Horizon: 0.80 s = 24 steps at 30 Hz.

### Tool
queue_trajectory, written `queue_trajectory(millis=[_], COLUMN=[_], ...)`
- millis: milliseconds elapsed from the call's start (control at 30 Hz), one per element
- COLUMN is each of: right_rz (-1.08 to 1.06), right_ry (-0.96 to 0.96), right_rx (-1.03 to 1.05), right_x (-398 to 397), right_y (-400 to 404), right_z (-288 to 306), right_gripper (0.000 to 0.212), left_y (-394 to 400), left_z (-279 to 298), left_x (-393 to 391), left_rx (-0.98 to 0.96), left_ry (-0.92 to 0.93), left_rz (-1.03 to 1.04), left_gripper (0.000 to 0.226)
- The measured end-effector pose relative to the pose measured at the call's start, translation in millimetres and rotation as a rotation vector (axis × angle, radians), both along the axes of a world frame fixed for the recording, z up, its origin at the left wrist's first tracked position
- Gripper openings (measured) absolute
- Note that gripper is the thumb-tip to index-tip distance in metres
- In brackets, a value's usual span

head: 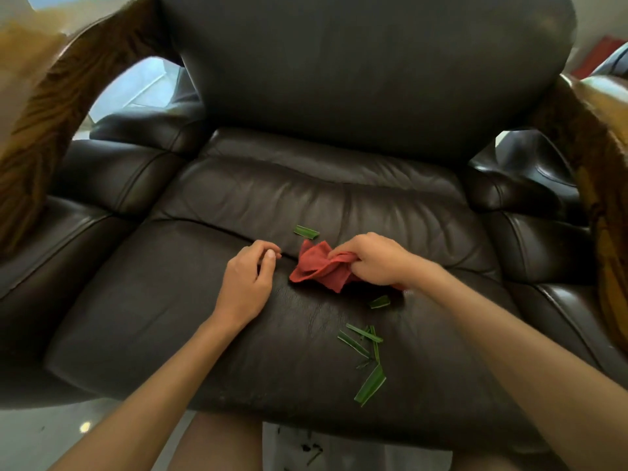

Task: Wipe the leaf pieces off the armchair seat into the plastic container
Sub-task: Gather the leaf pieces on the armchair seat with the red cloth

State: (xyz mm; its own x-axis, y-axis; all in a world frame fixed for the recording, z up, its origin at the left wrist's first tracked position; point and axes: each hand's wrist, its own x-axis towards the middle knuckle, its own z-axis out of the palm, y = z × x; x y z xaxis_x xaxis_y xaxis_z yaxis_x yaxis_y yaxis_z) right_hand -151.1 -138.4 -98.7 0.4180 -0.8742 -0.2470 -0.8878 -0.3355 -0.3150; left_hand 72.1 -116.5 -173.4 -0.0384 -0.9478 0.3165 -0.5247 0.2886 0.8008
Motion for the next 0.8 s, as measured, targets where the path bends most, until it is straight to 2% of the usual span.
queue_trajectory(millis=[100,200,333,433,567,700,800], right_rz=[-0.029,-0.144,-0.256,-0.235,-0.015,0.152,0.142], right_ry=[-0.126,-0.294,-0.363,-0.33,-0.127,0.003,0.015], right_rx=[0.018,-0.166,-0.396,-0.438,-0.302,-0.325,-0.278], right_x=[-16,-28,-22,-1,36,35,17], right_y=[0,-6,-41,-63,-71,-45,-22], right_z=[18,33,38,27,-6,-28,-27], right_gripper=[0.047,0.052,0.05,0.055,0.063,0.055,0.054], left_y=[0,0,-1,0,-1,-2,-4], left_z=[-2,-3,-2,-2,-4,-5,-6], left_x=[-1,-2,-3,-4,-4,-4,-4], left_rx=[-0.009,-0.021,-0.027,-0.03,-0.056,-0.081,-0.1], left_ry=[-0.017,-0.023,-0.039,-0.041,-0.023,0.003,0.01], left_rz=[0.006,0.01,0.016,0.015,0.033,0.031,0.033], left_gripper=[0.018,0.018,0.018,0.02,0.026,0.033,0.034])
